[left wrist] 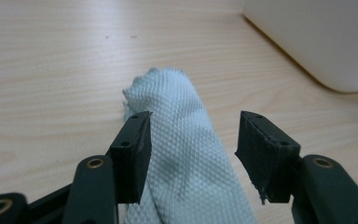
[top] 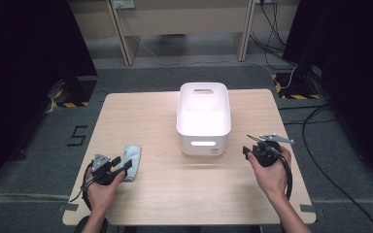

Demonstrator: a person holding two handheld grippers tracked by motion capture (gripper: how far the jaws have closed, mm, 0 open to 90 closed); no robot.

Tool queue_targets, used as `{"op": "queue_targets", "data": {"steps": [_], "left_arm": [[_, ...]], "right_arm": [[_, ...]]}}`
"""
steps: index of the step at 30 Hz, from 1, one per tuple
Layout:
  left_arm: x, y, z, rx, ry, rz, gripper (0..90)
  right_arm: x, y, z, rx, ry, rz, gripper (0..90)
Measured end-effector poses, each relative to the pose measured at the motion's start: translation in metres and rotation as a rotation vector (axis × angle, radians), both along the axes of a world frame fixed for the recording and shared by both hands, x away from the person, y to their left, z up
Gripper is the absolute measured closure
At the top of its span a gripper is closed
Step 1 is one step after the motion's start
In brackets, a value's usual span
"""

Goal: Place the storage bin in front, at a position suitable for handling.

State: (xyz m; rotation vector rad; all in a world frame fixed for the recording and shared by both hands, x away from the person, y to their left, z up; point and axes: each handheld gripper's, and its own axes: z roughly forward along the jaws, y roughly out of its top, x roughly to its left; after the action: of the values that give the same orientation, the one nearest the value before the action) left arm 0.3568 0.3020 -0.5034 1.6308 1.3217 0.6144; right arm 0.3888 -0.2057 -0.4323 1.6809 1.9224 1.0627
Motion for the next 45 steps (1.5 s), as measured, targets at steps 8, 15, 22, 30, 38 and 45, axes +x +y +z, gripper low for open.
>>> {"op": "queue_targets", "data": {"steps": [8, 15, 22, 30, 38, 45], "left_arm": [[-0.001, -0.003, 0.006, 0.014, -0.004, -0.02, 44.1], [0.0, -0.004, 0.007, 0.013, -0.005, -0.031, 44.0], [0.001, -0.008, 0.01, 0.017, -0.022, -0.046, 44.1], [0.002, -0.01, 0.016, 0.011, -0.032, -0.06, 44.1], [0.014, -0.019, 0.029, 0.028, -0.054, -0.089, 45.7], [0.029, -0.025, 0.041, 0.112, -0.083, -0.119, 51.4]], "right_arm": [[0.029, 0.019, 0.04, 0.048, -0.055, -0.014, 55.8], [0.056, 0.041, 0.062, 0.055, -0.068, -0.004, 54.7], [0.082, 0.064, 0.071, -0.041, -0.007, -0.054, 56.9], [0.088, 0.071, 0.06, -0.109, 0.067, -0.016, 79.2], [0.089, 0.068, 0.062, -0.106, 0.102, 0.068, 85.2], [0.079, 0.064, 0.063, -0.108, 0.101, 0.249, 89.0]]}}
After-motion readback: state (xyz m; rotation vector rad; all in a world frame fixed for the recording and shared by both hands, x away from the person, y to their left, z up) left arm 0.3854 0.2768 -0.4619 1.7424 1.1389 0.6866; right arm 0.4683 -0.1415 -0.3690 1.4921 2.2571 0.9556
